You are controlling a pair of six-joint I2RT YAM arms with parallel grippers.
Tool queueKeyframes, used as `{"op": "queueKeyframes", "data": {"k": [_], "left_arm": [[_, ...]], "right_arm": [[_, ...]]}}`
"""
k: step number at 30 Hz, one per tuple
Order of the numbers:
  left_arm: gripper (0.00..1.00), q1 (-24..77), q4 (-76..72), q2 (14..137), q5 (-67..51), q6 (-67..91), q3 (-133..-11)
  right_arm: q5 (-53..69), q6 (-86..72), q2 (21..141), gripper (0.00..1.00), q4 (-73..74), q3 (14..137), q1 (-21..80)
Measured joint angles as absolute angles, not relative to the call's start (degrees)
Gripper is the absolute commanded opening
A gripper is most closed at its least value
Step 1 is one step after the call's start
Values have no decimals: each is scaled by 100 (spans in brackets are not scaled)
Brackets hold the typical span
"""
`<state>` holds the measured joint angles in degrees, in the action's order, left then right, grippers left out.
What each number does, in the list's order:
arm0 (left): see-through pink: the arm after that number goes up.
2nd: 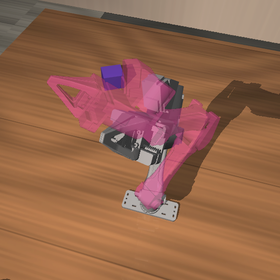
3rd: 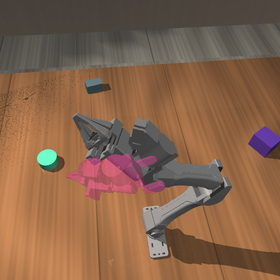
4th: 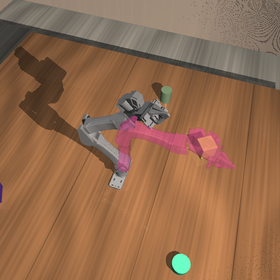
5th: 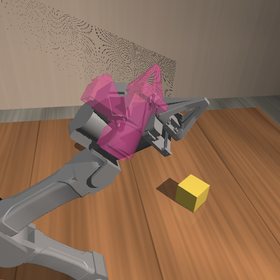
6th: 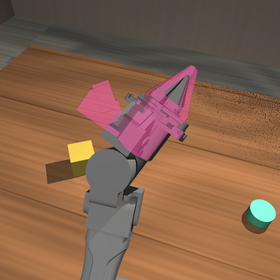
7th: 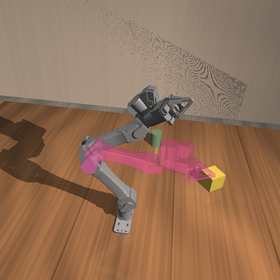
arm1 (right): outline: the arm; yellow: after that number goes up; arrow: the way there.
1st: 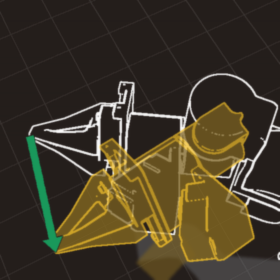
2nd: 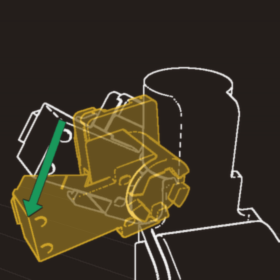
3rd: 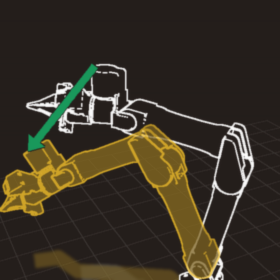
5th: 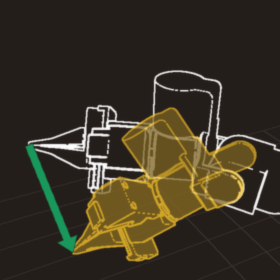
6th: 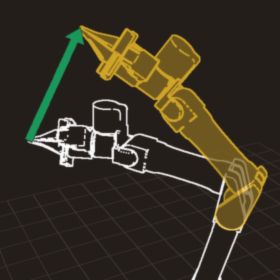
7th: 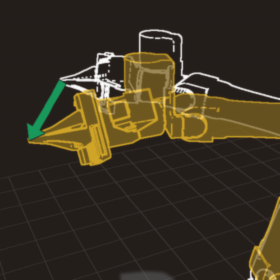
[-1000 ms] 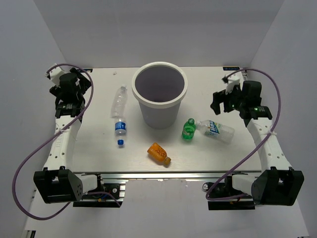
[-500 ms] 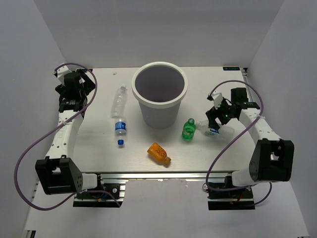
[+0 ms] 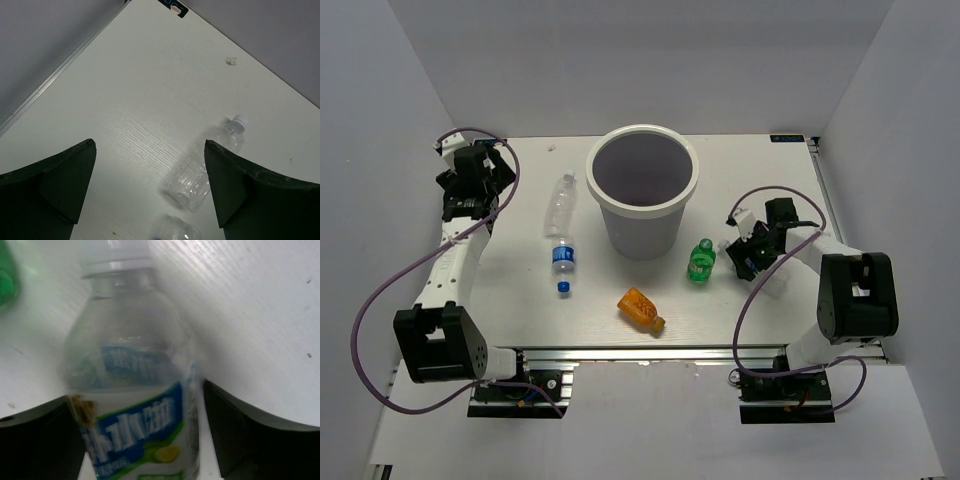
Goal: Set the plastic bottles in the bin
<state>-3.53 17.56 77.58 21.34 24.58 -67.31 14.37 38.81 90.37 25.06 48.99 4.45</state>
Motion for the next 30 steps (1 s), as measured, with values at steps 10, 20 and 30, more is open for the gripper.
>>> {"op": "queueKeyframes", "data": {"k": [10,20,30], "left_arm": [[98,-353,1745,7813,1874,2445,-6726],[98,-353,1455,7695,1304,2783,-6278],[98,-38,1284,7690,810,3424,-5489]], "right_arm": [[714,3487,8503,41,1627,4943,469],[1946,1544,7815,40,749,8477,607],[3354,871,8971,66,-5,9837,3057]]}}
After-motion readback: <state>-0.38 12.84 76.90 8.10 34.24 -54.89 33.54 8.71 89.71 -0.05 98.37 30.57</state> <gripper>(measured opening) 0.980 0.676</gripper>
